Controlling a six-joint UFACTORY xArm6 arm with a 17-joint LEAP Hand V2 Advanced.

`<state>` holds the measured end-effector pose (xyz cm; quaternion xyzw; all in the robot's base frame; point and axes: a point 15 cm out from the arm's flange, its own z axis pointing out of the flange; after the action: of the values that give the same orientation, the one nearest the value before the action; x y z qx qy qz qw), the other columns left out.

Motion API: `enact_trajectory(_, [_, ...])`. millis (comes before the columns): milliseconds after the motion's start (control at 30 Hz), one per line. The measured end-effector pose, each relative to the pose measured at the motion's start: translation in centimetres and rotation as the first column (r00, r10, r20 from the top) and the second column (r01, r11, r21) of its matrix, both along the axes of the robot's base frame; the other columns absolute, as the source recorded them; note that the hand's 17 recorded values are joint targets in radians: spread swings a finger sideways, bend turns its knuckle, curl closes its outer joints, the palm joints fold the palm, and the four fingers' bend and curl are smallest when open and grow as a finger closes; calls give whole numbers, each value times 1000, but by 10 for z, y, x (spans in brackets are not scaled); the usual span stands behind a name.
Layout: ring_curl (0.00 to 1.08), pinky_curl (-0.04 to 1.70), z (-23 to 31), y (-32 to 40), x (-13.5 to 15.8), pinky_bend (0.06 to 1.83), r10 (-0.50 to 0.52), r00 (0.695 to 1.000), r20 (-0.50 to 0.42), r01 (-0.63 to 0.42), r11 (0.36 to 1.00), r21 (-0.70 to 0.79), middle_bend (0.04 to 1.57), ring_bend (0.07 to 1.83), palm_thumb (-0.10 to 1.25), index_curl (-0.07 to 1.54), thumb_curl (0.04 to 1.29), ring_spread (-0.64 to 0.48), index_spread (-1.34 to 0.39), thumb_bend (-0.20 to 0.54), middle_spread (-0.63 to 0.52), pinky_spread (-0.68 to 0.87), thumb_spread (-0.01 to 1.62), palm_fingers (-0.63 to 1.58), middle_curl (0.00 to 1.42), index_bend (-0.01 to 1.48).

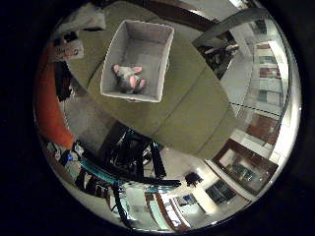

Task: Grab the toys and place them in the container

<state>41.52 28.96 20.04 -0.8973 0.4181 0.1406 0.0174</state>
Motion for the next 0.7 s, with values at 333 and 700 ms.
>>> enact_trajectory(333, [366,375,11,-12,8,904,3,1000,19,-4,1000,17,630,840,681,488,419,36,-405,-21,-40,344,1112,232,482,299])
enact_trajectory(700, [308,216,14,-23,15,870,-8,1000,24,8,1000,20,543,756,684,429,407,38,-398,-21,-38,360,1112,301,435,244])
